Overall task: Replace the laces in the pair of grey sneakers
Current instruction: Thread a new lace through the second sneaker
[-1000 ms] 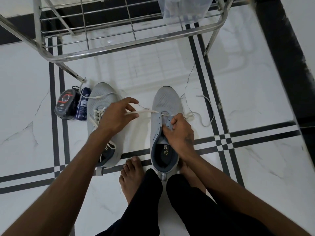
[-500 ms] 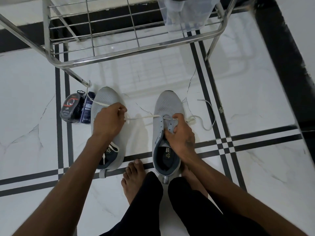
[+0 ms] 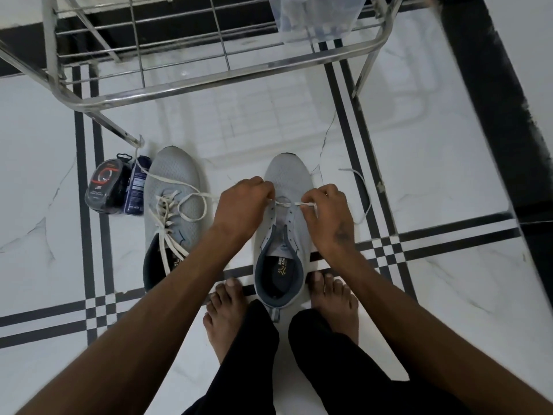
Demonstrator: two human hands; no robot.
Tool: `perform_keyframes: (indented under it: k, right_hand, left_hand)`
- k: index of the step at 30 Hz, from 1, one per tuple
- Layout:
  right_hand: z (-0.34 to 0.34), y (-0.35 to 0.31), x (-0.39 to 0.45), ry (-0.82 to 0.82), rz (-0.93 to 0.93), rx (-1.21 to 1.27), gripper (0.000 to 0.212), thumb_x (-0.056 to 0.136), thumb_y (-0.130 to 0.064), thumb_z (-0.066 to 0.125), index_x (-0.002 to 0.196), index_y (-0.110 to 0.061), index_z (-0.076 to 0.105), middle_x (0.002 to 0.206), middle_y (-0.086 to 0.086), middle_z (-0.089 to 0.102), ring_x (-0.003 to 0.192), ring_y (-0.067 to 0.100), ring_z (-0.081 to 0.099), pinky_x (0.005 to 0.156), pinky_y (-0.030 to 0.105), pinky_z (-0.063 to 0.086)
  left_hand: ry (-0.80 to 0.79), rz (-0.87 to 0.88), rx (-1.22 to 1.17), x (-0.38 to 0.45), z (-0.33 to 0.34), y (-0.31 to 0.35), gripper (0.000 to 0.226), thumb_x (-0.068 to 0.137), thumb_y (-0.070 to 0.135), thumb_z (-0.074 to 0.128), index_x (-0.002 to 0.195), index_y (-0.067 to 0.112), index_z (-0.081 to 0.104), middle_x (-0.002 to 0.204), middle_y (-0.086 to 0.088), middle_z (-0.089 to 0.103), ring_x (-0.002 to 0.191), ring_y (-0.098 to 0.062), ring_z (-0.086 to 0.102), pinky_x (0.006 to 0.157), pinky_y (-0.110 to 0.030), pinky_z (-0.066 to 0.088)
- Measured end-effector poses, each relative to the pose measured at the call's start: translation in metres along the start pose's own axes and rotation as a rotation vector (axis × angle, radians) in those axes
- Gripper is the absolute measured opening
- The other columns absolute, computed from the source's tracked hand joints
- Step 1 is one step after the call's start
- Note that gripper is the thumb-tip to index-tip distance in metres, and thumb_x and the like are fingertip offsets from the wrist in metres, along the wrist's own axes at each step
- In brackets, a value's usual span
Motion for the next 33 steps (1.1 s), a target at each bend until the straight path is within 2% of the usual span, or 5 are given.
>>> perform_keyframes:
  k: [7, 20, 27, 30, 33]
  right_hand:
    - [-0.006, -0.001, 0.008, -0.072, -0.054, -0.022, 0.010, 0.095, -0.006, 0.052, 0.091, -0.015, 0.052, 0.095, 0.000, 0.048, 0.074, 0.016, 0.050, 0.066, 0.031, 0.043]
    - [-0.013, 0.004, 0.008, -0.066, 0.215, 0.256, 0.022, 0.095, -0.015, 0.047, 0.083, 0.000, 0.059, 0.084, 0.009, 0.061, 0.075, 0.019, 0.053, 0.061, 0.027, 0.039]
    - [-0.012, 0.009, 0.013, -0.140, 0.335, 0.445, 0.033, 0.088, -0.018, 0.047, 0.084, 0.013, 0.058, 0.089, 0.030, 0.060, 0.081, 0.038, 0.059, 0.084, 0.063, 0.051]
    - [-0.016, 0.007, 0.016, -0.171, 0.323, 0.442, 0.034, 0.083, -0.024, 0.050, 0.076, 0.009, 0.054, 0.078, 0.027, 0.057, 0.073, 0.028, 0.054, 0.083, 0.063, 0.052]
    - [-0.016, 0.010, 0.017, -0.156, 0.330, 0.418, 0.026, 0.084, -0.022, 0.056, 0.071, 0.000, 0.059, 0.071, 0.016, 0.060, 0.068, 0.018, 0.055, 0.073, 0.047, 0.055]
  left_hand:
    - [0.009, 0.022, 0.126, 0.000, 0.010, 0.000, 0.019, 0.097, 0.009, 0.053, 0.111, 0.018, 0.063, 0.105, -0.003, 0.065, 0.097, -0.025, 0.061, 0.069, -0.035, 0.044]
    - [0.009, 0.062, 0.025, 0.000, 0.012, -0.003, 0.021, 0.100, 0.033, 0.052, 0.098, 0.018, 0.066, 0.095, -0.002, 0.071, 0.088, -0.028, 0.064, 0.064, -0.031, 0.033]
    - [-0.019, 0.014, -0.232, -0.005, 0.011, -0.009, 0.009, 0.097, 0.016, 0.054, 0.095, 0.012, 0.062, 0.085, -0.001, 0.071, 0.078, -0.029, 0.064, 0.069, -0.036, 0.047]
    - [-0.006, -0.024, -0.416, -0.008, 0.012, -0.015, 0.008, 0.096, 0.009, 0.056, 0.091, 0.010, 0.062, 0.079, 0.006, 0.070, 0.075, -0.020, 0.065, 0.070, -0.028, 0.046]
    - [-0.043, -0.102, -0.550, -0.009, 0.013, -0.022, 0.013, 0.097, 0.013, 0.058, 0.085, 0.019, 0.060, 0.077, 0.014, 0.069, 0.075, 0.002, 0.063, 0.068, -0.010, 0.040]
Point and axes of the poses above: each hand's wrist, its own x-axis towards the middle knuckle, its own z-axis out of the palm, y = z × x, the point moved 2 cm from there along x, towards the middle knuckle
